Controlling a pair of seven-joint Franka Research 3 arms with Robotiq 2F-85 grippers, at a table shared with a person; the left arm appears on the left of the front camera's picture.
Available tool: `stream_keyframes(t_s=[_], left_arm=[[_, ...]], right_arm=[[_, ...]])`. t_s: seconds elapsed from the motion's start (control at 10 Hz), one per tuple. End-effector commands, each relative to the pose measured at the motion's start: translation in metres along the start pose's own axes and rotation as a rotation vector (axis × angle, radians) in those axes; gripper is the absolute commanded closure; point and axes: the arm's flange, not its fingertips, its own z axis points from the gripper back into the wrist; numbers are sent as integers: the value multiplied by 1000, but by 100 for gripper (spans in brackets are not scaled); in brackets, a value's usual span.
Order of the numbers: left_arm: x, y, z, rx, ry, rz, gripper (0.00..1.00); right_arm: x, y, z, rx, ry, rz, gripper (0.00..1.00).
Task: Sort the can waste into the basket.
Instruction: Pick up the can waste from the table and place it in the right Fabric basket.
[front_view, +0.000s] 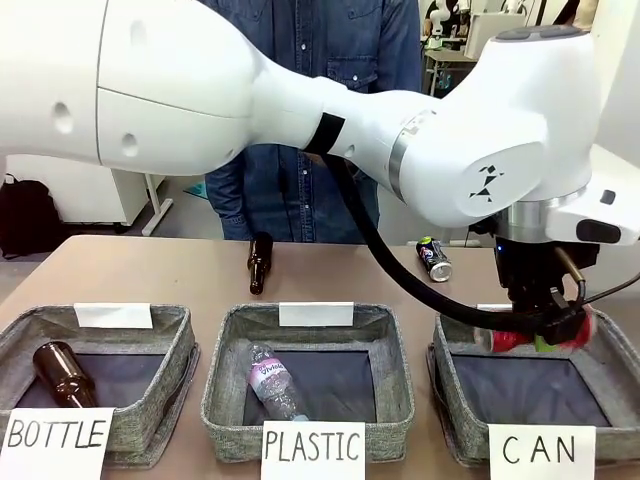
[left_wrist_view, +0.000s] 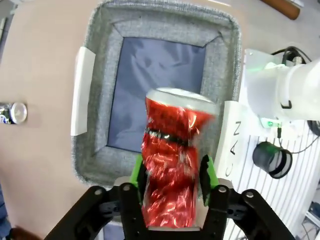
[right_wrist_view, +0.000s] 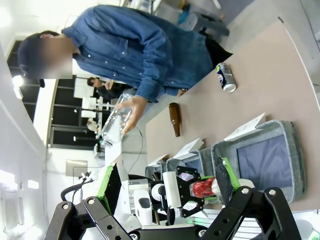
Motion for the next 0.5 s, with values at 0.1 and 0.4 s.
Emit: stream_keyframes(t_s=[0.1,0.4], left_arm=[[1,-1,3,38,1,22,0],[-5,0,13,6,-18,37,0]], right_arm=[[0,0,0,7,-12,0,0],[0,0,0,7,-12,0,0]])
